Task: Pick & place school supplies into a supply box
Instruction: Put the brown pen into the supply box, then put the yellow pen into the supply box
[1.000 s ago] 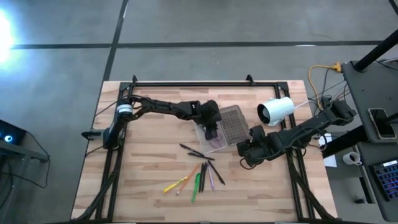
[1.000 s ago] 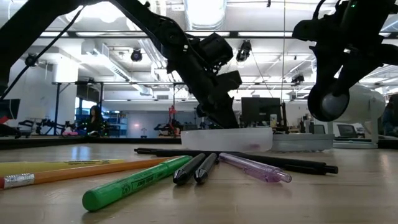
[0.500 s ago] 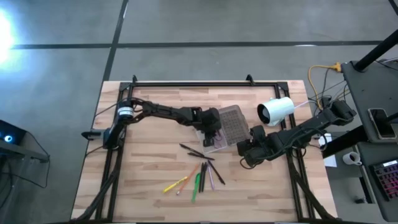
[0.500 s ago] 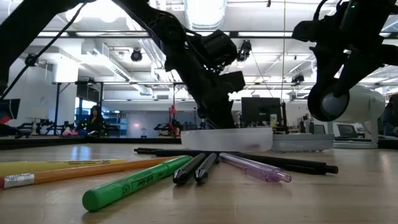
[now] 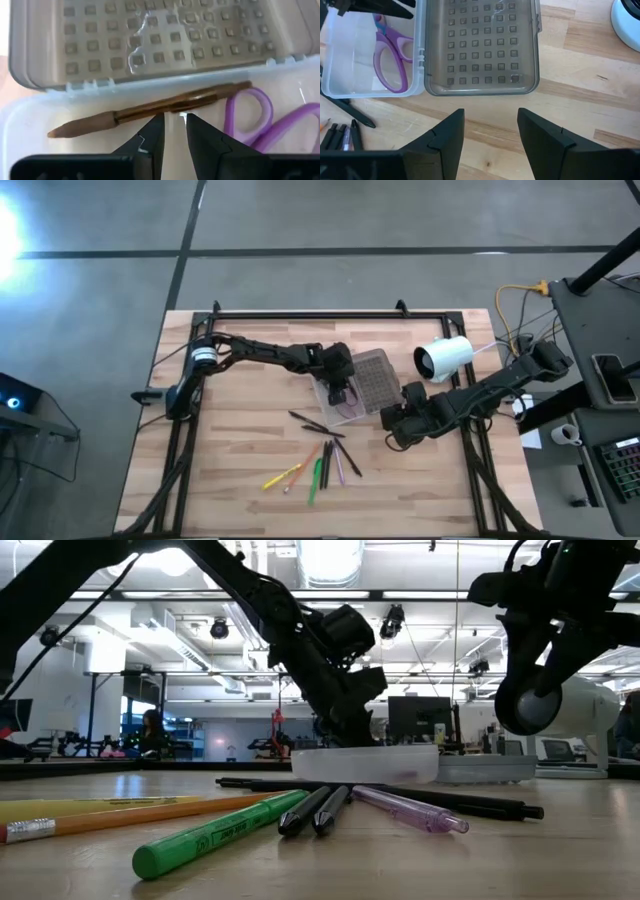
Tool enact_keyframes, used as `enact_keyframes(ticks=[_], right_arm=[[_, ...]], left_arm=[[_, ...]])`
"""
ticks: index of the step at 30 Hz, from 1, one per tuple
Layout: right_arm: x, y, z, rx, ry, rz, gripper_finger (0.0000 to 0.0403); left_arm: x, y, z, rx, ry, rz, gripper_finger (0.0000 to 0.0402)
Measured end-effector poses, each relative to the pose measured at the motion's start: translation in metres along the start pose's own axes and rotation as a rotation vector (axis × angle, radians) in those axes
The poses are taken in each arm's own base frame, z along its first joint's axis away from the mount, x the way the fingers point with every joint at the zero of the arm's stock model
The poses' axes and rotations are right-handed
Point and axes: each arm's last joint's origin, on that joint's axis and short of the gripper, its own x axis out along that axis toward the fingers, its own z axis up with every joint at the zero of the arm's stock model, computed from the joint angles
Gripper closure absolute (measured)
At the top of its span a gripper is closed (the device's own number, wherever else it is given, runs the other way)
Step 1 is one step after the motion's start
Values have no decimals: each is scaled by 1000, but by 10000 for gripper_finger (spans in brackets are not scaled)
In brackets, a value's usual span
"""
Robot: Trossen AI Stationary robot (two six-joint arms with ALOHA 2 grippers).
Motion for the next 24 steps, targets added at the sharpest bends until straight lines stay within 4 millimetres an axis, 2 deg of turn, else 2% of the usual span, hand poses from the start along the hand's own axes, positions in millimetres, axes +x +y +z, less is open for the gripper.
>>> enact_keyframes(ticks=[4,9,14,18,21,24], right_arm=[[0,0,0,-1,0,-1,227],[1,-1,0,-5,-1,-3,227],[2,-2,-1,-30,-2,-9,227],[3,-2,-1,-62,-3,-10,227],[3,-2,-1,-74,-3,-9,227],[3,-2,-1,-108,-2,-6,227]], left_arm=[[-5,-7,3,-10,-6,-42,337],[-20,-19,-8,-22,153,-79,337],[-62,-36,-4,-33,215,-93,337],[-105,-55,0,-119,202,-104,337],[-129,-72,-13,-106,207,-112,337],[-144,-89,-39,-140,233,-83,333]])
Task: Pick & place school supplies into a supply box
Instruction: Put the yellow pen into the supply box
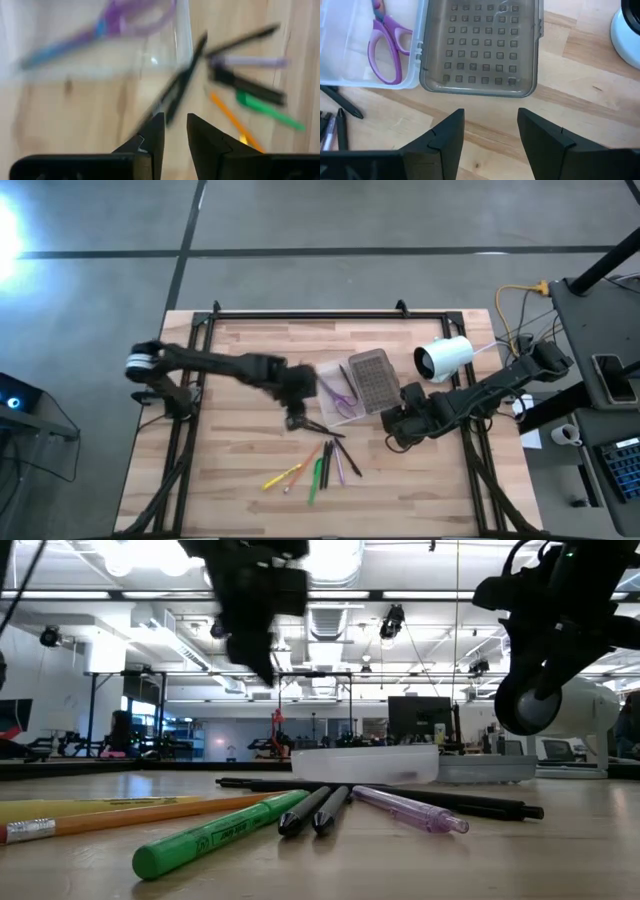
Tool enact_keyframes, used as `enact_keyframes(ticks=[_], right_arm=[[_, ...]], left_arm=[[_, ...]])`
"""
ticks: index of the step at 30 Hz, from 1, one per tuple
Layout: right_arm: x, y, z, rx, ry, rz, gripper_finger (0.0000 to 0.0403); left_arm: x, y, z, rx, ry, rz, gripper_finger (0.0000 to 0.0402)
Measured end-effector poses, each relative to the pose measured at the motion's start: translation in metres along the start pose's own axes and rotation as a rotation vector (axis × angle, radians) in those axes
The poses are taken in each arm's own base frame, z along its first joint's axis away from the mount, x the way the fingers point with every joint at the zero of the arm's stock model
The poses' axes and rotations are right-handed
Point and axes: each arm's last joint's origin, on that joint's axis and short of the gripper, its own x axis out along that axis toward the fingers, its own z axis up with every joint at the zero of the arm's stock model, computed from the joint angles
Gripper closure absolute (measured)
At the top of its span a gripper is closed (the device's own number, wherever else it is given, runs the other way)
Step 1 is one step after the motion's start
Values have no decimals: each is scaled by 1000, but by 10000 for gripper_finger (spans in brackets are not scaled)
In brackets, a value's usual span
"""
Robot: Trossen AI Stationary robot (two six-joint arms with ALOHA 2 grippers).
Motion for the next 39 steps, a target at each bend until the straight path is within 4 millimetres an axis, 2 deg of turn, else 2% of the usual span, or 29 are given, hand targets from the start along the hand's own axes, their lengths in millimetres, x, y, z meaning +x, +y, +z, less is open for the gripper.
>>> enact_keyframes(ticks=[3,8,12,17,23,32,35,39], right_arm=[[0,1,0,-25,0,8,227],[0,5,0,-79,1,47,227],[0,7,0,-112,0,66,227],[0,8,-1,-123,3,71,227],[0,9,-1,-117,25,87,227],[-1,9,-2,-147,46,89,227],[-1,9,-4,-158,55,93,227],[-3,9,-7,-171,63,98,227]], left_arm=[[-6,-10,-37,-85,9,25,316],[-8,-28,-84,-283,-75,-90,263],[-2,-56,-107,-181,-176,-228,235],[11,-92,-134,-84,-137,-107,244],[25,-126,-133,-101,-122,-7,249],[73,-166,-135,-111,-25,53,250],[86,-176,-132,-130,8,104,250],[94,-182,-128,-127,44,199,250]])
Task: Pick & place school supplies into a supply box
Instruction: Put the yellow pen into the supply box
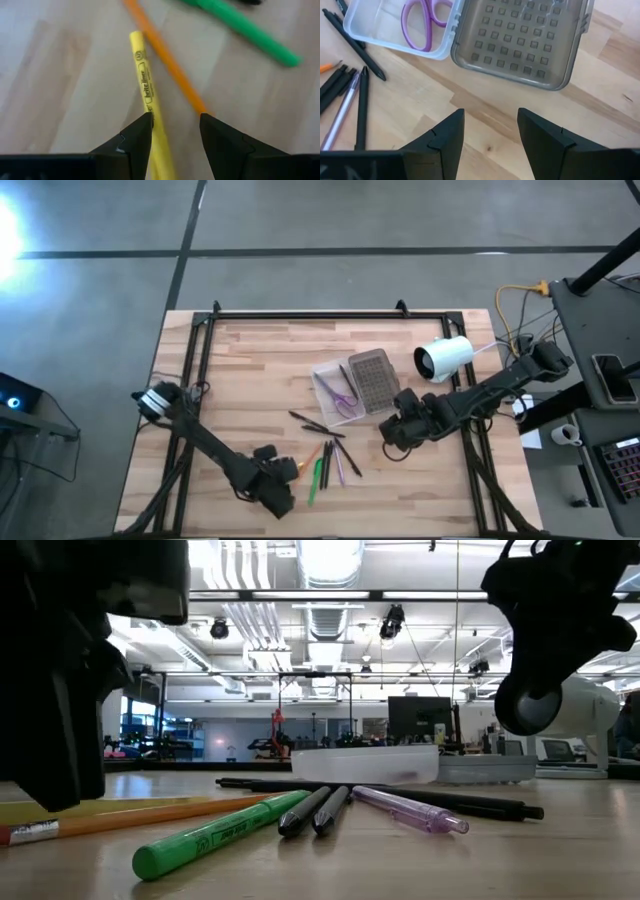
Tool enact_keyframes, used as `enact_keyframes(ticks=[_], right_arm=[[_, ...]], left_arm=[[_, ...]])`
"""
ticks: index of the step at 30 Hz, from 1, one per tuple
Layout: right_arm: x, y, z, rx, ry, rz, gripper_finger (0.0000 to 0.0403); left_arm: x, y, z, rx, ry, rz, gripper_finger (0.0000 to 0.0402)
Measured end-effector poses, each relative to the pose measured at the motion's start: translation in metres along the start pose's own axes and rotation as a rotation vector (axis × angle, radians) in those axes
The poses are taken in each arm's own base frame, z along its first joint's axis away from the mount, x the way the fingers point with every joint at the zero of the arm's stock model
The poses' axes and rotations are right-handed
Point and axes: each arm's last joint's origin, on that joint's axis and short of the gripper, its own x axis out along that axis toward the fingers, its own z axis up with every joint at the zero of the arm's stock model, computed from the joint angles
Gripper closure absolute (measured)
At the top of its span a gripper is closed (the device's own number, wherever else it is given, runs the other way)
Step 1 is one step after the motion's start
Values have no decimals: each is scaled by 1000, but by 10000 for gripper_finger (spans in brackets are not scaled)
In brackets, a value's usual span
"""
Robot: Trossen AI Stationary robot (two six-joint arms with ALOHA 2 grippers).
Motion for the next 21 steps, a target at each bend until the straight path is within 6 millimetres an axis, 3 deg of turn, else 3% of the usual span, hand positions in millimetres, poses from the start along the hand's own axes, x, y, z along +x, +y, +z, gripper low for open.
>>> enact_keyframes(ticks=[6,13,21], right_arm=[[-1,0,-2,-7,2,4,227],[-1,0,-2,-7,2,4,227],[-1,0,-2,-7,-4,3,227]], left_arm=[[3,-1,1,0,20,36,250],[2,11,-5,-14,28,63,256],[16,26,0,-30,66,32,347]])
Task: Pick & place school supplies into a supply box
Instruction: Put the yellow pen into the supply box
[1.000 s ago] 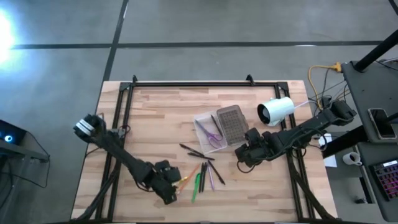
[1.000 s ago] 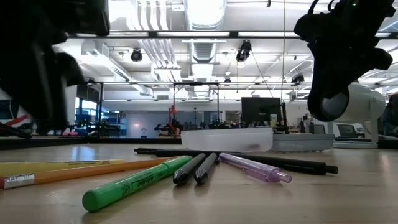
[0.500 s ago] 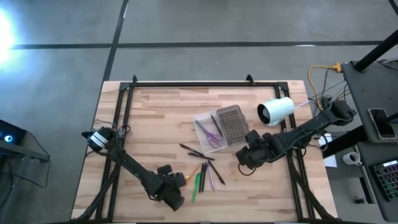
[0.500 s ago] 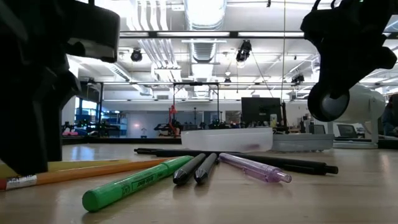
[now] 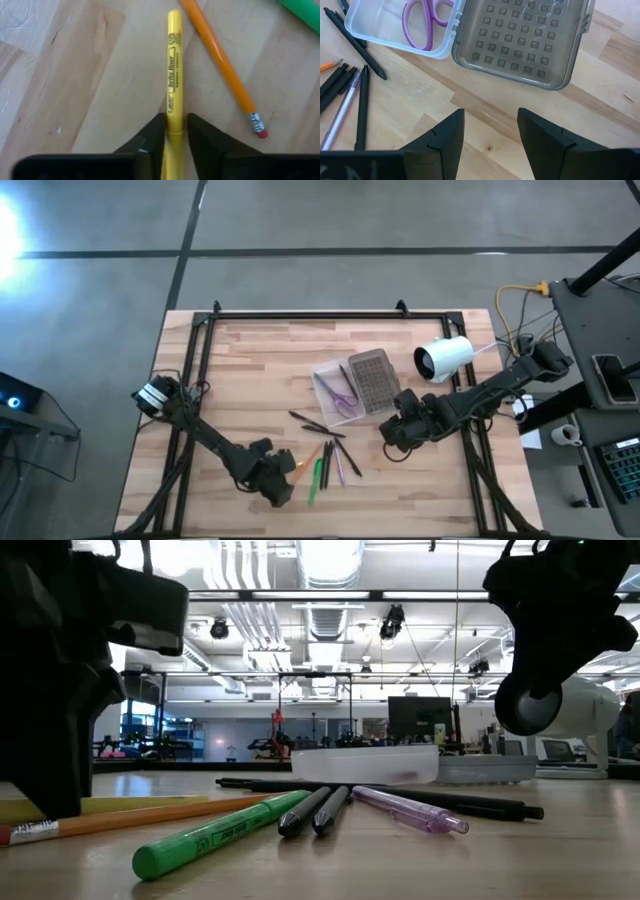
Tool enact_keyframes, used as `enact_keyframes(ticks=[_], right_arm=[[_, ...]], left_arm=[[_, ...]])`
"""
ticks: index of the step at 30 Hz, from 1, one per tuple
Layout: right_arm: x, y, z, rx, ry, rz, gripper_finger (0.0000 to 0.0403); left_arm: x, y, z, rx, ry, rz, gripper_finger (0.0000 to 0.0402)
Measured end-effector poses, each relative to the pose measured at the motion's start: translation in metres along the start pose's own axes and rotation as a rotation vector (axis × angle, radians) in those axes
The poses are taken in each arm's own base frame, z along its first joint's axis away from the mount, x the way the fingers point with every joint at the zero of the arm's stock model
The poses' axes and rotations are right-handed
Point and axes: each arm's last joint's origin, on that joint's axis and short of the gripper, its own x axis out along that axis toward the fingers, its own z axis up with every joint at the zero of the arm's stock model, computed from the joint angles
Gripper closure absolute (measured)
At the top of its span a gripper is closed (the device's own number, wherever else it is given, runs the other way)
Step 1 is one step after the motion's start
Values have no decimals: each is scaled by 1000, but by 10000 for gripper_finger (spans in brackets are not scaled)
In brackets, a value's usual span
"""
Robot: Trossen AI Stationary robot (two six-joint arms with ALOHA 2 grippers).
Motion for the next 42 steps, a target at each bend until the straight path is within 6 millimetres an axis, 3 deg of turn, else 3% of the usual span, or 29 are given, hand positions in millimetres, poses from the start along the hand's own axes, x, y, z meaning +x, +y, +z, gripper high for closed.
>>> enact_keyframes(ticks=[3,12,18,22,24,31,37,42], right_arm=[[0,0,0,0,-5,-2,227],[0,0,0,-2,-6,0,227],[-3,1,-6,-7,-6,8,227],[-4,1,-8,25,-41,14,227],[-5,1,-9,45,-53,16,227],[-5,1,-9,123,-55,17,227],[-4,0,-9,189,-53,16,227],[-3,0,-10,219,-53,14,227]], left_arm=[[2,4,5,44,21,-9,384],[-14,28,31,167,-1,3,387],[-56,65,51,327,-9,44,389],[-90,88,69,631,-128,17,389],[-97,101,78,790,-148,27,389],[-80,146,118,1142,-69,119,384],[-69,159,159,1394,-105,196,382],[-62,156,184,1525,-129,237,381]])
